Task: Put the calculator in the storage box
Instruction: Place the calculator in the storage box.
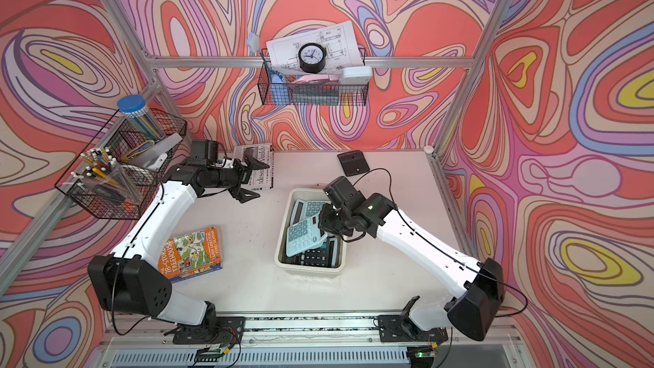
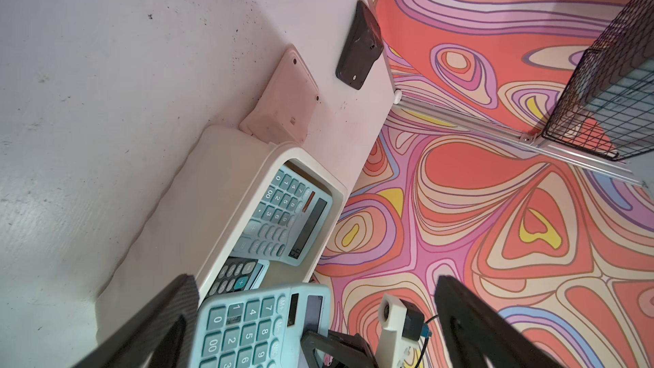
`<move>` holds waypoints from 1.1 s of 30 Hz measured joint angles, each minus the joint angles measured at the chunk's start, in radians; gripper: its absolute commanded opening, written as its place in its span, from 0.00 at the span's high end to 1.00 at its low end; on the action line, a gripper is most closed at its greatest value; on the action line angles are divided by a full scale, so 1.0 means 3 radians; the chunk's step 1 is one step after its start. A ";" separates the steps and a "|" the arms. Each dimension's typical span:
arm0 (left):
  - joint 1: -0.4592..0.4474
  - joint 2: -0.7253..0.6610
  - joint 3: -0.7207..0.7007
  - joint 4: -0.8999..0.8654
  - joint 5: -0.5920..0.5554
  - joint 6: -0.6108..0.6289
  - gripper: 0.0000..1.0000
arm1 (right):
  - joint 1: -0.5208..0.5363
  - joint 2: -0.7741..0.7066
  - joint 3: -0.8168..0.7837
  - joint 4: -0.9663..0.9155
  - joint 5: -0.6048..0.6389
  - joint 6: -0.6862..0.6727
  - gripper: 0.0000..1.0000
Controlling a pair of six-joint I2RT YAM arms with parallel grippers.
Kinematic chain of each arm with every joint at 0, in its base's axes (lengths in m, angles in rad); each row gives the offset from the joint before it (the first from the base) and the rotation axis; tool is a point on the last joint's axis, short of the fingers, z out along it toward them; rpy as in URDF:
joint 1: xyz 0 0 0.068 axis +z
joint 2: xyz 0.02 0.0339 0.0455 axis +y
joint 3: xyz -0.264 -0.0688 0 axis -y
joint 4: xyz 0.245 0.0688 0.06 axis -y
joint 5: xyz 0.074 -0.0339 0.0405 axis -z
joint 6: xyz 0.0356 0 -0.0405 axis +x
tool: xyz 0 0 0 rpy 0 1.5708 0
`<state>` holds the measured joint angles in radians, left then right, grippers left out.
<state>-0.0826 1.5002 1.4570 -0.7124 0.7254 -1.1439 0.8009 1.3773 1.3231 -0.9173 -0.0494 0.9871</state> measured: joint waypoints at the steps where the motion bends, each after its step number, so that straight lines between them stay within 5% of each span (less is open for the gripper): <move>1: 0.0017 -0.0014 -0.0006 0.0000 0.0004 0.0006 0.01 | 0.0074 0.0000 0.0000 -0.0046 0.0113 0.0066 1.00; 11: 0.0038 -0.0089 -0.0097 0.0001 0.0018 0.0010 0.01 | 0.0350 -0.0130 -0.0136 -0.0309 0.0762 0.0462 1.00; 15: 0.0038 -0.0089 -0.0126 0.0001 0.0018 0.0011 0.02 | 0.0364 -0.0177 -0.0245 -0.0309 0.0795 0.0534 1.00; 22: 0.0088 -0.0089 -0.0130 0.0001 0.0025 0.0038 0.01 | 0.0390 -0.0179 -0.0317 -0.0300 0.0791 0.0621 0.82; 33: 0.0163 -0.0086 -0.0128 -0.0006 0.0022 0.0075 0.01 | 0.0390 -0.0238 -0.0317 -0.0445 0.0813 0.0684 0.80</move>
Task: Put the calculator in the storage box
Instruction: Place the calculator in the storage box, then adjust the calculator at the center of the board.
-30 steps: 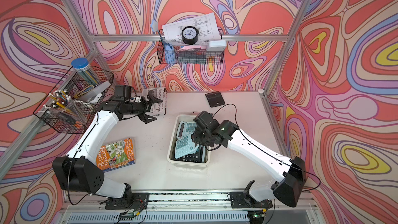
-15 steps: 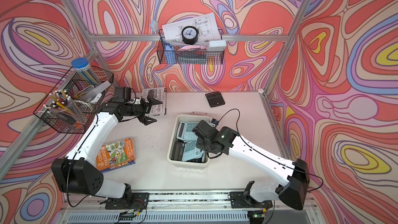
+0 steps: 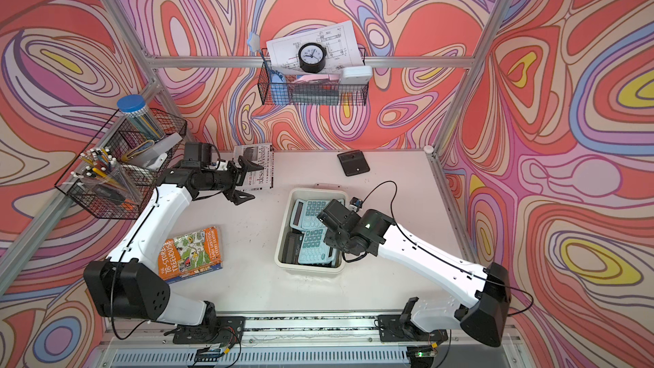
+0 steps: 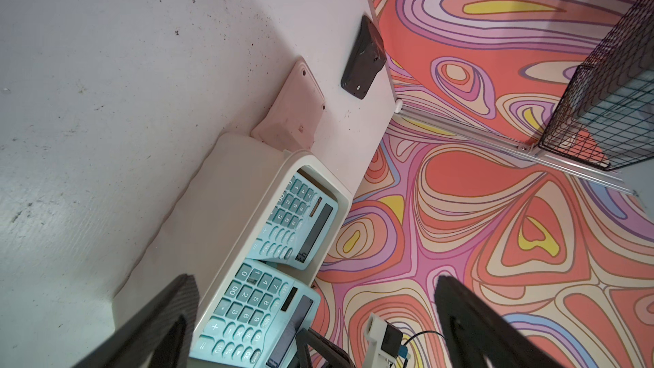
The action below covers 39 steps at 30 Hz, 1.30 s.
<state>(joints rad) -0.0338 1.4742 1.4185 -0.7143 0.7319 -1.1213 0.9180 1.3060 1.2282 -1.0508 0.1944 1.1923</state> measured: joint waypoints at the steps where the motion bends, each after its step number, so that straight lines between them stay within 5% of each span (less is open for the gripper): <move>1: 0.0010 0.0001 0.0000 -0.0003 -0.0001 0.0001 0.01 | 0.0000 0.0000 0.0003 -0.0013 0.0000 -0.0001 0.79; 9: 0.0031 0.0048 0.0000 -0.0014 -0.0008 0.0022 0.02 | -0.0004 0.0025 0.0189 -0.0167 0.0050 -0.0065 0.76; 14: 0.0031 0.0118 0.0000 -0.0042 -0.0001 0.0051 0.02 | -0.0134 0.0102 0.0317 -0.0189 0.0014 -0.0212 0.61; 19: 0.0015 0.0253 0.0051 -0.0219 0.0004 0.0188 0.01 | -0.0577 0.0118 0.0376 -0.0114 -0.0159 -0.0479 0.40; 30: -0.0411 0.0866 0.0762 -0.0914 -0.0010 0.0884 0.01 | -0.1825 0.0421 0.0533 0.0394 -0.1008 -0.1067 0.15; 39: -0.0559 0.1203 0.0951 -0.1150 -0.0013 0.1180 0.01 | -0.2570 0.0862 0.0567 0.0912 -0.1806 -0.1142 0.11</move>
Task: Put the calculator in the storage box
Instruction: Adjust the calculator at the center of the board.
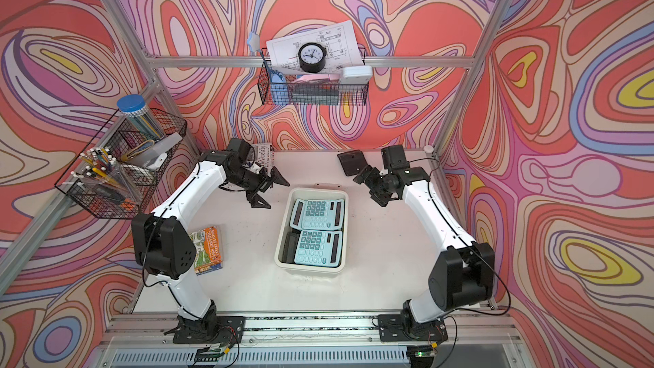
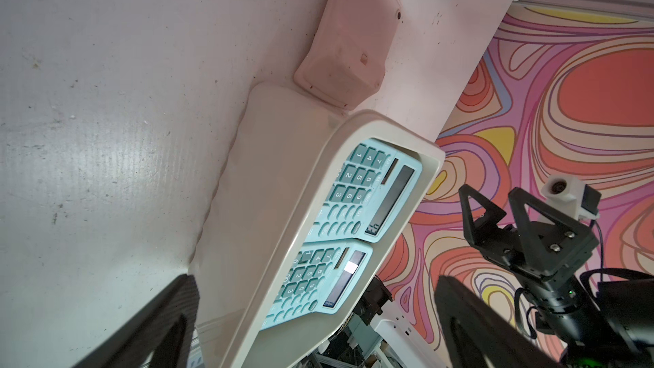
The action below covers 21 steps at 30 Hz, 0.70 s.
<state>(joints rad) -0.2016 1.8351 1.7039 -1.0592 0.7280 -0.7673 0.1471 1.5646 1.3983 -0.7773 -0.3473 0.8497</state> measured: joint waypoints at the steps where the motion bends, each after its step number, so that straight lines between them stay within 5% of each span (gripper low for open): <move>1: 0.0000 0.0034 0.0037 -0.0017 -0.0003 0.0019 0.02 | -0.0033 0.0052 0.0024 0.0027 -0.0064 -0.0001 0.10; 14: 0.0000 0.0534 0.0690 0.0015 -0.0202 0.0038 0.01 | -0.0210 0.1069 0.0804 0.0109 -0.0537 -0.0160 0.09; 21: -0.0005 0.0632 0.0324 0.1223 -0.0272 -0.0603 0.01 | -0.0392 0.1493 0.1067 0.0679 -0.0379 -0.0027 0.09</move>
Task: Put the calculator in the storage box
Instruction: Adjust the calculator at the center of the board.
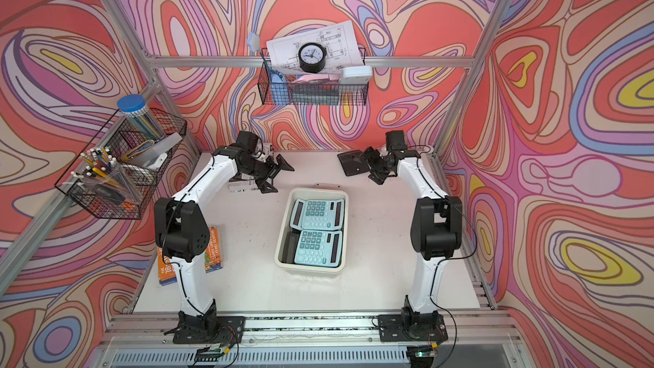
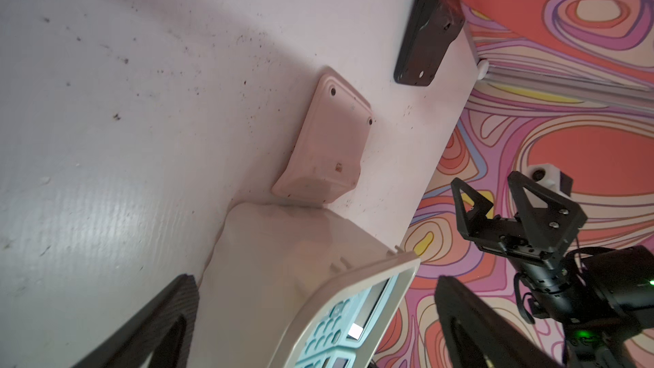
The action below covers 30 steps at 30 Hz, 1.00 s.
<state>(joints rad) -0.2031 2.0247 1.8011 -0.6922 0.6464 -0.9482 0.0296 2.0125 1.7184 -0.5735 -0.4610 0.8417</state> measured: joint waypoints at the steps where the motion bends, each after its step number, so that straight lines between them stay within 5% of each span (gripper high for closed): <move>1: -0.0005 0.0075 -0.0003 0.0245 -0.0011 -0.0116 0.01 | -0.0029 0.0089 0.0037 0.0116 0.0017 0.0039 0.09; 13: -0.0177 0.1373 0.0857 0.1579 -0.0027 -0.0841 0.02 | -0.0216 0.1492 0.1390 0.0759 0.0046 0.0221 0.13; 30: -0.0193 0.2033 0.1614 0.1654 -0.0010 -0.1058 0.02 | -0.0409 0.2711 0.2534 0.1300 -0.0549 0.0711 0.18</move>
<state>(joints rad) -0.2611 2.6347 2.2852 -0.1959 0.6434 -1.2655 -0.0933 2.8258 2.4786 -0.1837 -0.6258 1.0550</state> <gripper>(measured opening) 0.985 0.825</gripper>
